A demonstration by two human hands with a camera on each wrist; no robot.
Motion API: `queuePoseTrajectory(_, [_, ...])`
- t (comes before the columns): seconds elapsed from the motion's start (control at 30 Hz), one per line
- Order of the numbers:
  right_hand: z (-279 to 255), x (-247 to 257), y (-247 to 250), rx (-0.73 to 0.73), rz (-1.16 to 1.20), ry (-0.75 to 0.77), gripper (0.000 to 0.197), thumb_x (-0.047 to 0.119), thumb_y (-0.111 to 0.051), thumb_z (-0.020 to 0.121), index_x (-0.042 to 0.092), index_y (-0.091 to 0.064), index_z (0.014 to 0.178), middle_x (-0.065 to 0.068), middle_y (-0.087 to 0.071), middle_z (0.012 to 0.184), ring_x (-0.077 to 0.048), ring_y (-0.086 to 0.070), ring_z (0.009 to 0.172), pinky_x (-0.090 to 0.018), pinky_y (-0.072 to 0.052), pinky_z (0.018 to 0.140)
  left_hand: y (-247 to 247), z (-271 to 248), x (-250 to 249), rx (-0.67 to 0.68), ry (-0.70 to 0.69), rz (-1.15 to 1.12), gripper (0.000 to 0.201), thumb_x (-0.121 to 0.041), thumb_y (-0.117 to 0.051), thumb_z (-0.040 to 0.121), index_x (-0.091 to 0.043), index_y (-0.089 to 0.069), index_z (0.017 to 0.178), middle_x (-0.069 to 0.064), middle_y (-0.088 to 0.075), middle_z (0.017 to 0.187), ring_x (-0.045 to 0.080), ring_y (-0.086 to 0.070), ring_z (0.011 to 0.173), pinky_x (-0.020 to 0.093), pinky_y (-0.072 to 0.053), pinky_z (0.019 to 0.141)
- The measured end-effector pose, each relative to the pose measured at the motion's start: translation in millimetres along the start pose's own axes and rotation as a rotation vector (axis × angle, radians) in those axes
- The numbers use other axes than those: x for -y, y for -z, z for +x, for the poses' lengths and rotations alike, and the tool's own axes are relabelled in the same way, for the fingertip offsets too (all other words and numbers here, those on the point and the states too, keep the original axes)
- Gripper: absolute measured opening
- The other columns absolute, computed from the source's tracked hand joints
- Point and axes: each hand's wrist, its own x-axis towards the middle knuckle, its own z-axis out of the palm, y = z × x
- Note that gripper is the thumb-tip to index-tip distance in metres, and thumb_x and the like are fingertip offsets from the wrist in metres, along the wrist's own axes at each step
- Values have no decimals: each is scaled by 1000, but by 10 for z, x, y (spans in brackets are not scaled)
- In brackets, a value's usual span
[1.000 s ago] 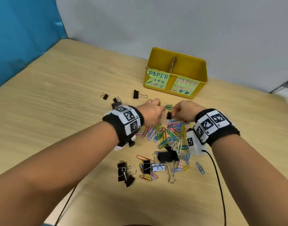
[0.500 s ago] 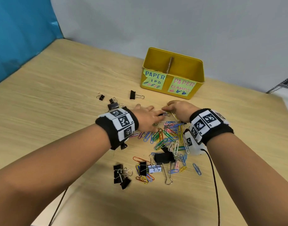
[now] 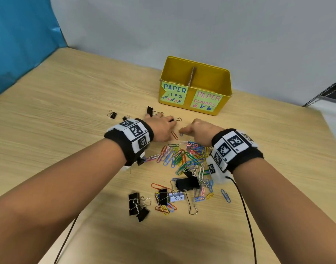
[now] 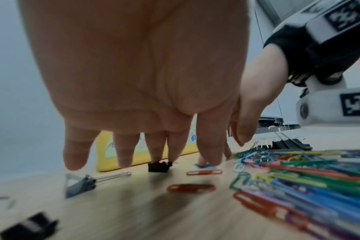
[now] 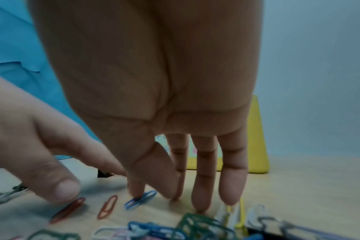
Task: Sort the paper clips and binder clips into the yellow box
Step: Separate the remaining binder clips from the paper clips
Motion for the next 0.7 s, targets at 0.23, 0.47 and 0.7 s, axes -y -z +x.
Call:
queuePoseTrajectory(0.23, [-106, -162, 59, -89, 25, -175, 41, -1, -40, 90, 13, -63, 121, -9, -58, 132, -25, -53, 121, -32, -42, 104, -18, -10, -227, -78, -200, -249, 75, 0, -43, 89, -24, -5, 150, 5, -7, 158, 29, -9, 145, 45, -18, 119])
queuePoseTrajectory(0.47, [-250, -239, 20, -97, 352, -91, 34, -2, -48, 87, 14, -68, 109, -5, -63, 109, -20, -56, 101, -28, -44, 88, -84, 63, -313, -26, -177, -179, 64, -6, -40, 91, -22, -15, 148, 12, -18, 153, 35, -22, 139, 48, -28, 114])
queuePoseTrajectory(0.7, [-383, -449, 0, 62, 343, -131, 16, 7, -62, 82, 20, -70, 89, 4, -59, 73, -7, -51, 63, -20, -40, 55, -140, 35, -483, 110, -306, -18, 68, -24, -39, 97, -17, 2, 150, 9, 8, 159, 30, 4, 147, 43, -6, 121])
